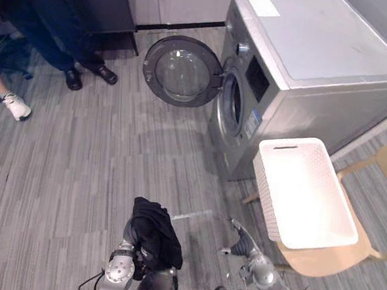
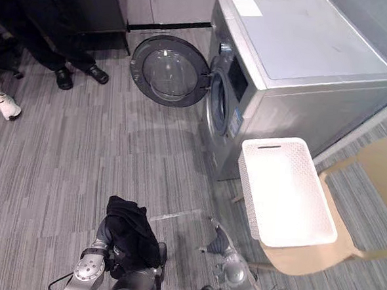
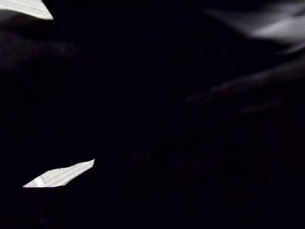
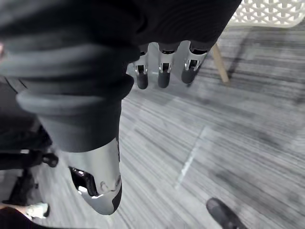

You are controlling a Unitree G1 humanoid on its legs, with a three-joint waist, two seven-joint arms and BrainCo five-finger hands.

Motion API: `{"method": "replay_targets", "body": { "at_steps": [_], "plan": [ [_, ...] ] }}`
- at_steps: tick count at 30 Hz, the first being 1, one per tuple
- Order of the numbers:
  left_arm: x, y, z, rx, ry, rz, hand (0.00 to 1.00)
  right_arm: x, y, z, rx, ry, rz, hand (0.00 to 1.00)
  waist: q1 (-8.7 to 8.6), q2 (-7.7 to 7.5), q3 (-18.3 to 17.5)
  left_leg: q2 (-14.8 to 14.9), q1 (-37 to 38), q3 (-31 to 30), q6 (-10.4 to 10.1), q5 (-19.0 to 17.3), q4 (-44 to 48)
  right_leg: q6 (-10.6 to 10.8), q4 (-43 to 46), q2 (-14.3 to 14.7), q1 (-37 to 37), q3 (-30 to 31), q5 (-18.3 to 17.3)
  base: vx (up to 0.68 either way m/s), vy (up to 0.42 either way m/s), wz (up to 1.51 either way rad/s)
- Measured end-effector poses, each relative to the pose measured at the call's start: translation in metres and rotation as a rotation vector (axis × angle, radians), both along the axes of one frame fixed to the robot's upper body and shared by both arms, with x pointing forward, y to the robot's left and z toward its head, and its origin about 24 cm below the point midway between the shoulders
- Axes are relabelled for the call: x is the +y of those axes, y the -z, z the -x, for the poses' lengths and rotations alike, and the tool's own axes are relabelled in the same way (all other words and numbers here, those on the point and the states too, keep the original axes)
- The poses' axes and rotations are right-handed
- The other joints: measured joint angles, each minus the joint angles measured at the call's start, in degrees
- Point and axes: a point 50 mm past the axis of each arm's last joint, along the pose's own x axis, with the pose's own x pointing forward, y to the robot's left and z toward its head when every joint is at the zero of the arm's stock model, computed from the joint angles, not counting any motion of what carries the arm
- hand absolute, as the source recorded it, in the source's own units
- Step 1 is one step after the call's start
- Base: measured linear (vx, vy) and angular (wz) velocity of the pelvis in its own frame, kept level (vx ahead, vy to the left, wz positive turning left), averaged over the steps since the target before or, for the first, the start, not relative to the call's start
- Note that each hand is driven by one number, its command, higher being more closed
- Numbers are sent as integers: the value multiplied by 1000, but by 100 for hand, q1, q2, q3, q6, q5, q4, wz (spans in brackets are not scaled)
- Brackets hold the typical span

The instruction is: Pick up the laundry basket with both hands and put the clothes into the washing machine.

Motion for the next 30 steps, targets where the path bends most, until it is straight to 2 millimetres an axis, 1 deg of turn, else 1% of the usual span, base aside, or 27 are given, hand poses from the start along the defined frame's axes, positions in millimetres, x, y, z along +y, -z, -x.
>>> {"method": "replay_targets", "body": {
  "at_steps": [1,2,3,4,5,6,7,9,10,11,12,13,14,15,16,17,19,20,21,22,24,25,26,27,28,29,30],
  "plan": [
    [3,5,5,34,-1,-17,100,-3,2,3,14,14,4,0,-80,45,31,-27,62,-159,37,-289,273,-734,1066,-107,-431,813,337,268,136,57],
    [7,8,8,56,-1,-34,100,-4,3,7,27,36,-9,0,-172,154,145,35,273,-413,65,-405,286,-788,1829,-20,-862,1474,585,283,96,60],
    [7,8,8,63,0,-36,100,-3,4,8,31,48,-20,0,-251,176,182,70,353,-526,70,-458,277,-552,1876,137,-1022,1697,336,323,35,62],
    [9,8,5,61,0,-45,100,-3,2,7,24,62,-36,0,-288,182,241,129,491,-682,89,-540,218,-464,1690,410,-1343,1884,158,361,13,51],
    [11,8,1,61,2,-53,100,-5,1,5,19,80,-49,0,-317,171,266,144,604,-774,99,-621,169,-419,1177,607,-1659,1994,186,296,26,48],
    [11,8,-1,62,6,-55,100,-6,0,4,12,97,-57,0,-342,181,297,140,669,-828,97,-679,170,-339,867,687,-1774,2005,239,397,0,56],
    [11,8,-5,64,15,-63,100,-9,-2,-1,-1,118,-66,0,-454,219,421,111,919,-989,108,-830,145,-73,51,810,-1951,1984,500,296,-24,49],
    [8,7,-9,56,21,-55,100,-10,-2,-1,0,134,-80,0,-487,228,473,88,1215,-1096,57,-971,24,4,-1006,915,-1993,1888,925,459,-86,51],
    [8,6,-11,48,29,-63,100,-10,-2,-1,1,136,-83,0,-492,220,471,64,1375,-1204,-59,-1130,0,-62,-1644,969,-1966,1848,1237,467,-138,51],
    [6,6,-12,47,39,-66,100,-10,-3,-1,1,137,-84,0,-505,226,471,62,1464,-1262,-142,-1229,29,-169,-1701,966,-1977,1858,1349,540,-199,68],
    [0,9,-9,61,59,-68,100,-12,-3,1,-2,139,-84,0,-572,300,403,149,1633,-1394,-331,-1439,123,-410,-1398,994,-1966,1822,1654,676,-216,60],
    [-3,12,-5,75,66,-65,100,-13,-6,1,-15,140,-86,0,-565,388,306,245,1644,-1376,-607,-1571,398,-420,-1250,1016,-1923,1749,1729,702,-216,59],
    [-6,11,-8,71,74,-58,100,-14,-9,-4,-35,146,-88,0,-578,499,362,425,1192,-1067,-902,-1491,1462,-564,-1165,1116,-1810,1674,1686,728,-222,14],
    [-10,12,-8,72,67,-40,100,-14,-15,-13,-67,139,-88,0,-519,619,426,682,689,-764,-1371,-1039,2789,-647,-1328,1345,-1518,1675,1558,571,-195,-18],
    [-13,12,-7,74,63,-31,100,-14,-19,-17,-89,137,-90,0,-456,676,461,851,441,-651,-1373,-628,3451,-703,-1448,1478,-1321,1715,1515,852,-244,-69],
    [-16,12,-8,75,62,-20,100,-11,-25,-22,-118,138,-108,0,-333,701,507,1196,59,-447,-1197,-705,4444,-779,-1659,1710,-895,1862,1435,698,-162,-80],
    [-21,8,-13,51,67,-9,100,-7,-33,-28,-161,156,-143,0,-242,533,606,1400,-244,-25,-785,-964,4897,-831,-1976,1783,-173,2153,1398,609,-110,-67],
    [-21,6,-16,37,71,-8,100,-7,-35,-28,-172,159,-147,0,-253,490,618,1403,-329,56,-715,-1006,4792,-831,-2085,1762,14,2208,1398,629,-64,-46],
    [-23,1,-20,13,77,-6,100,-10,-37,-28,-183,170,-150,0,-247,449,609,1439,-499,189,-568,-1094,4378,-831,-2260,1745,310,2323,1398,502,-19,-54],
    [-24,-2,-22,-7,79,-5,100,-12,-37,-28,-182,177,-145,0,-234,450,609,1423,-665,205,-526,-1119,3726,-826,-2400,1741,540,2436,1395,585,44,-71],
    [-24,-3,-24,-15,86,-8,100,-13,-35,-27,-174,189,-141,0,-213,372,646,1125,-804,-120,-557,-1092,2538,-636,-2446,1604,728,2632,1277,425,124,-67],
    [-25,-2,-23,-9,88,-3,100,-17,-30,-24,-152,212,-135,0,-177,393,636,804,-746,-653,-713,-744,1144,-435,-2440,1544,834,2816,1147,501,242,-92],
    [-29,1,-17,8,92,9,100,-26,-23,-16,-121,233,-109,0,-110,614,529,794,-612,-1153,-740,512,68,-139,-2390,1674,913,2998,919,516,286,-111],
    [-31,3,-13,16,90,19,100,-31,-20,-12,-102,235,-94,0,-69,773,463,877,-610,-1285,-597,1276,45,33,-2337,1792,984,3136,711,582,387,-83],
    [-26,8,-11,46,95,0,100,-24,-11,-8,-55,256,-113,0,-241,464,427,683,-662,-1053,-557,610,470,159,-2161,1453,1031,3252,284,499,330,-55],
    [-21,8,-15,49,101,-16,100,-20,-7,-5,-36,259,-122,0,-274,328,375,570,-653,-908,-462,472,441,189,-1928,1295,814,3439,247,454,300,-29],
    [-21,6,-17,44,107,-20,100,-20,-7,-4,-33,260,-122,0,-277,314,367,556,-638,-793,-401,419,428,161,-1886,1254,739,3543,275,295,209,-70]
  ]
}}
